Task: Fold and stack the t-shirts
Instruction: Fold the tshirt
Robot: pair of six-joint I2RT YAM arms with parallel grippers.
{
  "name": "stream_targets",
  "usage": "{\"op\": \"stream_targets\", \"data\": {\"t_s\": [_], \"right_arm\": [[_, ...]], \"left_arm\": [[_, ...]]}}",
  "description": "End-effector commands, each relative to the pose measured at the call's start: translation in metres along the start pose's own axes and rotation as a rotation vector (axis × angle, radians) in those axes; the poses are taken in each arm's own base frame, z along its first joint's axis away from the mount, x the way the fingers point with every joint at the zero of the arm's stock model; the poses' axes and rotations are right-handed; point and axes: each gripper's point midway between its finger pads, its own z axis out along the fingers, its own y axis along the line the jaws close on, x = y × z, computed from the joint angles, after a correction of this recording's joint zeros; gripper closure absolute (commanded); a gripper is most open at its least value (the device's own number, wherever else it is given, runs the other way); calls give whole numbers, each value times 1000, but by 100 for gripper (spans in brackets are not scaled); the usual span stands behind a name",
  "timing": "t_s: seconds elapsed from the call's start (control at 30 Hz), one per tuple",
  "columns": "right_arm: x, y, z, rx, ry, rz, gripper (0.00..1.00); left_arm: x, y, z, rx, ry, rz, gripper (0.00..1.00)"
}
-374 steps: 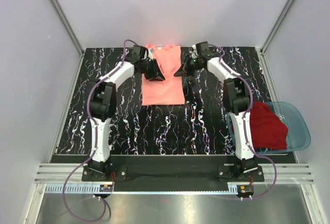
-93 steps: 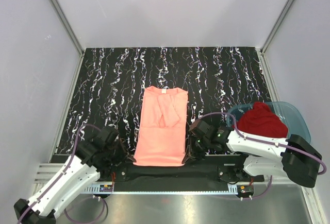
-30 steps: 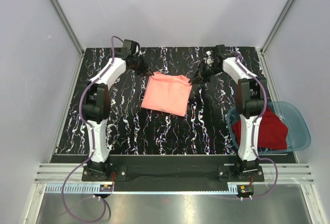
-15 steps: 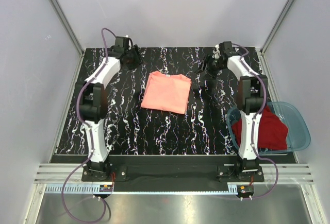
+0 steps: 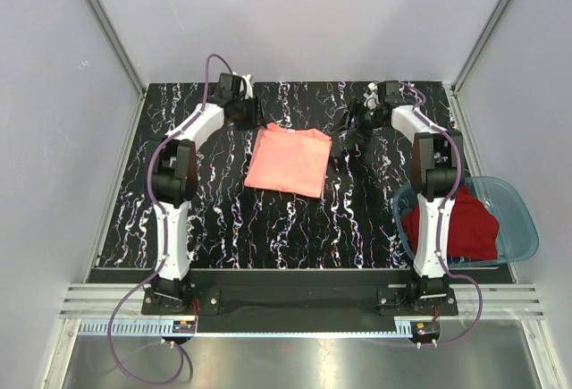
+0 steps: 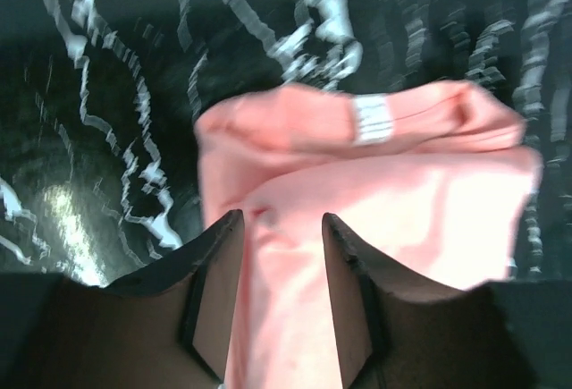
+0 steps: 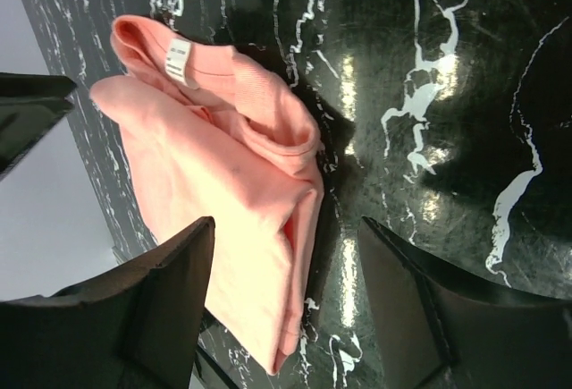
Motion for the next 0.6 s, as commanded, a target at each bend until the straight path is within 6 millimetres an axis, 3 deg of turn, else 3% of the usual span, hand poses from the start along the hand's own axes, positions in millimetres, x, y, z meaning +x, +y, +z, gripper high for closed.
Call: {"op": "stream_targets", "data": {"t_s": [0.0,0.03,0.07,0.1,0.17,0.2,0.23,0.27,0.3,0.33,0.37,0.47,0.57], "right_arm": [[-4,8,7,-42,-12,-27,28],[-5,9,6,-46,-22,-30,28],[-8,11,6,-47,-32,-30,28],[-10,9,8,-38,-35,-29,28],[-18,10,13,-45,-34,-24,28],[-21,12,16,-52,-35,-22,28],[-22,8,24,-53,-32,-13,28],[-30,14,27,-69,-51,-13,29],[-33,16,30,-84,-48,-8,31],[-34,19,34,-97,-43,-3,32],[-37,18,43,-108,-38,11,35],[-39,22,57,-124,-19,26,38],[-35,26,65,-130,2,21,45]], "left_arm": [[-4,10,-14,-76,-25,5,56],[-11,7,-21,-87,-83,11,56],[-6,-5,-42,-113,-110,14,52],[-7,2,-52,-201,-141,-18,52],[17,-12,-68,-235,-112,-22,52],[13,-21,-89,-263,-163,-34,52],[24,-39,-94,-244,-160,-21,52],[44,-39,-96,-262,-133,-25,51],[48,-52,-109,-237,-146,-59,51],[58,-60,-109,-212,-134,-72,52],[85,-69,-104,-179,-76,-80,52],[120,-86,-105,-142,-18,-127,56],[132,-100,-114,-110,-6,-126,56]]}}
